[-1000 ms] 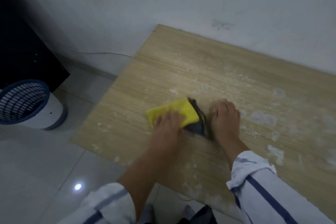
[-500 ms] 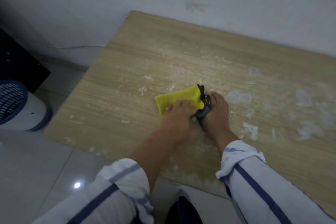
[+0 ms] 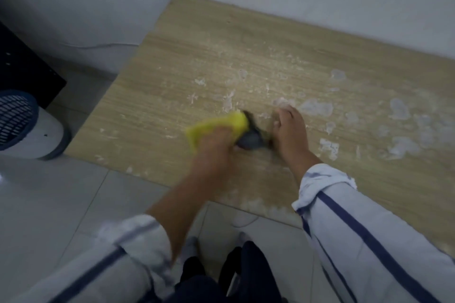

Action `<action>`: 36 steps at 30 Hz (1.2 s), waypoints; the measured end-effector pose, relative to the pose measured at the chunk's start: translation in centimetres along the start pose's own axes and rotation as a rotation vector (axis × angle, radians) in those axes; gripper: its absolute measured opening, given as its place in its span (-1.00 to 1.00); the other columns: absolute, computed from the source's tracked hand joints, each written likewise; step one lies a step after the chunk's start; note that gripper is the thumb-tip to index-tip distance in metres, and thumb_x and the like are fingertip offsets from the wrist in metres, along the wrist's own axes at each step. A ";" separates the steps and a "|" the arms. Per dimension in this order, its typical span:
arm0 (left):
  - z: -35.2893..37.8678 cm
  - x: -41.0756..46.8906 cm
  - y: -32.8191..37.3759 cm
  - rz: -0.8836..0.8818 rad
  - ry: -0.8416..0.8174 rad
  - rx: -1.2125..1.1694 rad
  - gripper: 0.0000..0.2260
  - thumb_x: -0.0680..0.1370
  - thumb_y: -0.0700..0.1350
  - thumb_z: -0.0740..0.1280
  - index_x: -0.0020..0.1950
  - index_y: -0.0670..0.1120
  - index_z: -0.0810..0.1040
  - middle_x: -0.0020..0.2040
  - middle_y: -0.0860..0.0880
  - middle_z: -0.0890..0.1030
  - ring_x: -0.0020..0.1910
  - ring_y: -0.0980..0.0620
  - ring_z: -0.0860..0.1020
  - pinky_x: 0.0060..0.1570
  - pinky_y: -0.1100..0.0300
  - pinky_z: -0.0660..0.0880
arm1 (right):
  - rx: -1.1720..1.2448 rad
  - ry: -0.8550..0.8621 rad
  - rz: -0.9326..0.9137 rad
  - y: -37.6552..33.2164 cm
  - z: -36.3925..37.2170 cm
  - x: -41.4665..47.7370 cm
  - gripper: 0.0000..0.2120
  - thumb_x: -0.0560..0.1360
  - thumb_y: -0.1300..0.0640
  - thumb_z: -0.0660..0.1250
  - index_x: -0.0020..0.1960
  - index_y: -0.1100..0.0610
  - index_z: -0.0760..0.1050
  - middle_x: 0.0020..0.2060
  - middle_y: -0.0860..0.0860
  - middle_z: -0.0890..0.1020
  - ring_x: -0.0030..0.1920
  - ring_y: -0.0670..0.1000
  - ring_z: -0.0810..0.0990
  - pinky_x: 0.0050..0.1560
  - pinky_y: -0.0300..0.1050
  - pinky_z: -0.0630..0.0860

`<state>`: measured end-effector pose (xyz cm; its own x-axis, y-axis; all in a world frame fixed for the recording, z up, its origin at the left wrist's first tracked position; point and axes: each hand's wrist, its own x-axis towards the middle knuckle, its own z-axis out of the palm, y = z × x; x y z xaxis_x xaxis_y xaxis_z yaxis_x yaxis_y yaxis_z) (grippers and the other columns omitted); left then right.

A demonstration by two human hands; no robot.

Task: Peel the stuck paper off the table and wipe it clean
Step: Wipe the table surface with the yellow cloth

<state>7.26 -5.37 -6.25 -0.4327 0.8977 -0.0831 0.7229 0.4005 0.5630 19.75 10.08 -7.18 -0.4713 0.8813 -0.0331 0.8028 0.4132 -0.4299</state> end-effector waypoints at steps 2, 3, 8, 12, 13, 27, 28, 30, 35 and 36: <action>3.4 -3.1 2.9 0.274 -0.121 0.142 -0.59 0.53 -0.07 0.09 0.38 -0.06 0.38 0.44 -0.09 0.35 0.43 -0.17 0.29 0.39 -0.11 0.19 | 0.002 -0.017 0.066 0.4 -0.1 -0.6 -0.62 0.56 0.26 0.09 0.37 0.22 0.33 0.44 0.15 0.27 0.47 0.13 0.15 0.47 0.04 0.11; 3.9 -3.5 2.8 0.362 -0.093 0.241 -0.58 0.52 -0.03 0.07 0.37 0.00 0.40 0.44 -0.04 0.36 0.43 -0.15 0.30 0.37 -0.15 0.22 | 0.002 -0.032 0.088 0.7 -0.2 -0.9 -0.62 0.57 0.26 0.08 0.38 0.21 0.33 0.45 0.13 0.26 0.47 0.12 0.13 0.48 0.04 0.11; -0.8 1.6 -5.6 -0.161 0.169 0.174 -0.61 0.60 -0.16 0.08 0.44 -0.02 0.26 0.47 -0.17 0.26 0.44 -0.22 0.20 0.43 -0.12 0.06 | 0.010 -0.033 0.078 1.8 -0.8 -1.8 -0.63 0.58 0.27 0.07 0.36 0.20 0.36 0.43 0.12 0.30 0.46 0.09 0.16 0.46 -0.02 0.10; -4.9 4.5 -7.1 -0.503 0.353 0.031 -0.73 0.61 -0.12 0.09 0.26 -0.19 0.37 0.30 -0.27 0.42 0.31 -0.26 0.35 0.31 -0.14 0.26 | 0.049 0.015 0.088 2.5 -1.8 -2.4 -0.62 0.57 0.29 0.06 0.36 0.20 0.37 0.41 0.13 0.32 0.46 0.10 0.17 0.46 0.02 0.13; -4.2 4.5 -5.4 -0.458 0.357 -0.025 -0.75 0.60 -0.13 0.11 0.22 -0.19 0.39 0.22 -0.26 0.48 0.21 -0.25 0.43 0.18 -0.10 0.36 | 0.045 0.026 0.090 2.9 -1.9 -2.6 -0.63 0.57 0.30 0.07 0.36 0.22 0.37 0.41 0.15 0.32 0.46 0.12 0.18 0.47 0.03 0.13; 1.1 4.2 3.5 -0.350 0.238 0.053 -0.58 0.60 -0.02 0.12 0.40 -0.19 0.26 0.44 -0.20 0.29 0.46 -0.17 0.16 0.44 -0.10 0.02 | 0.065 0.042 0.129 8.3 -3.7 -4.6 -0.64 0.58 0.27 0.10 0.36 0.23 0.38 0.40 0.14 0.35 0.44 0.12 0.22 0.46 -0.06 0.10; 1.8 3.6 5.3 -0.273 0.223 0.038 -0.60 0.59 -0.02 0.15 0.35 -0.21 0.30 0.39 -0.23 0.34 0.39 -0.21 0.25 0.38 -0.09 0.15 | 0.074 0.053 0.151 8.7 -3.9 -4.8 -0.64 0.58 0.28 0.10 0.36 0.24 0.37 0.40 0.15 0.35 0.43 0.14 0.23 0.45 -0.04 0.11; 4.7 0.6 8.9 0.036 0.058 0.028 -0.60 0.56 -0.02 0.19 0.32 -0.22 0.35 0.31 -0.26 0.42 0.27 -0.26 0.37 0.26 -0.08 0.33 | 0.075 0.059 0.197 9.9 -4.1 -5.1 -0.63 0.57 0.29 0.12 0.37 0.24 0.36 0.41 0.16 0.34 0.43 0.15 0.23 0.45 -0.04 0.12; 9.1 -2.4 10.0 0.401 -0.095 0.205 -0.62 0.54 -0.01 0.12 0.33 -0.05 0.40 0.44 -0.06 0.36 0.45 -0.10 0.26 0.41 -0.17 0.18 | 0.045 0.056 0.197 11.2 -4.3 -5.8 -0.65 0.57 0.24 0.13 0.34 0.25 0.39 0.38 0.17 0.37 0.41 0.15 0.27 0.44 -0.02 0.16; 8.7 -1.0 9.0 0.289 -0.056 0.197 -0.59 0.56 -0.04 0.12 0.41 -0.02 0.30 0.47 -0.06 0.29 0.48 -0.08 0.19 0.45 -0.12 0.06 | 0.034 0.059 0.175 11.0 -4.5 -5.9 -0.65 0.57 0.23 0.13 0.33 0.25 0.40 0.37 0.17 0.38 0.40 0.15 0.28 0.44 -0.02 0.16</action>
<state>18.84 -1.09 -8.25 -0.1689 0.9856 0.0080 0.9034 0.1516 0.4010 33.01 10.45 -7.71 -0.3027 0.9514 -0.0569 0.8574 0.2457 -0.4522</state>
